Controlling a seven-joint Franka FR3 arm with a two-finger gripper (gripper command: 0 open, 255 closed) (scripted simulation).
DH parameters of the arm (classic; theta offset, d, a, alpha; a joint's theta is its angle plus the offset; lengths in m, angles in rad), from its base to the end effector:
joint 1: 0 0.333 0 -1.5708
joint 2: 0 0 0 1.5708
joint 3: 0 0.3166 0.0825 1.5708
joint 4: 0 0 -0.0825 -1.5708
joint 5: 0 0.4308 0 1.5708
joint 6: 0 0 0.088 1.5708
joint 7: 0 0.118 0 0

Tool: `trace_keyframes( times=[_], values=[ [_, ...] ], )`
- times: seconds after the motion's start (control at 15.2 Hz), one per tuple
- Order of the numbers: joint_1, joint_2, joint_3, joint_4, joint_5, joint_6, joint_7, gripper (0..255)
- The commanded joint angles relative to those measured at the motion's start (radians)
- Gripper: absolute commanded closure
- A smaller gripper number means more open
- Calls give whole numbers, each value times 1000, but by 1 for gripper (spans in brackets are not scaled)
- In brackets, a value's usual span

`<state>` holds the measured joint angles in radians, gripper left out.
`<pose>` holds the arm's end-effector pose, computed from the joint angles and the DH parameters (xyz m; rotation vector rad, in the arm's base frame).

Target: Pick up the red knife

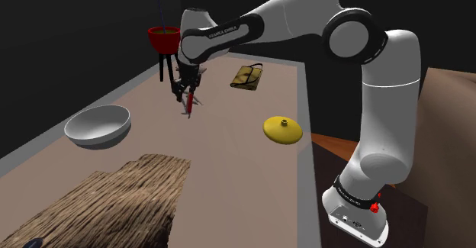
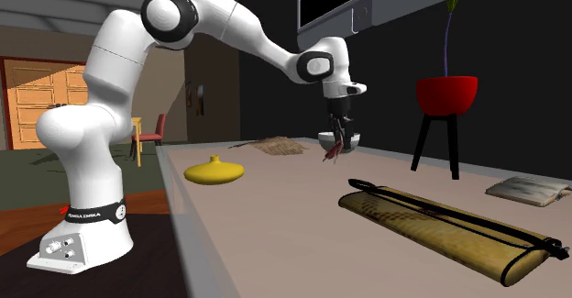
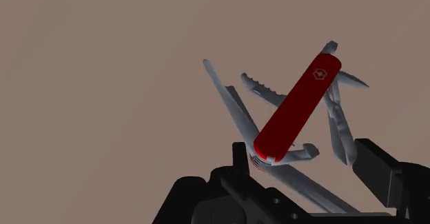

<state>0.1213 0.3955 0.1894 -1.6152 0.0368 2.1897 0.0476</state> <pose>0.6992 0.2110 0.3888 -2.9786 -0.3342 -0.2468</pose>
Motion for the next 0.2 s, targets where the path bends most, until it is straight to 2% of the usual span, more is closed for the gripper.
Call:
trace_keyframes(
  times=[0.0,0.13],
  values=[
    [-1,-10,1,15,1,-25,1,255],
    [-1,-11,1,16,1,-27,1,255]
  ],
)
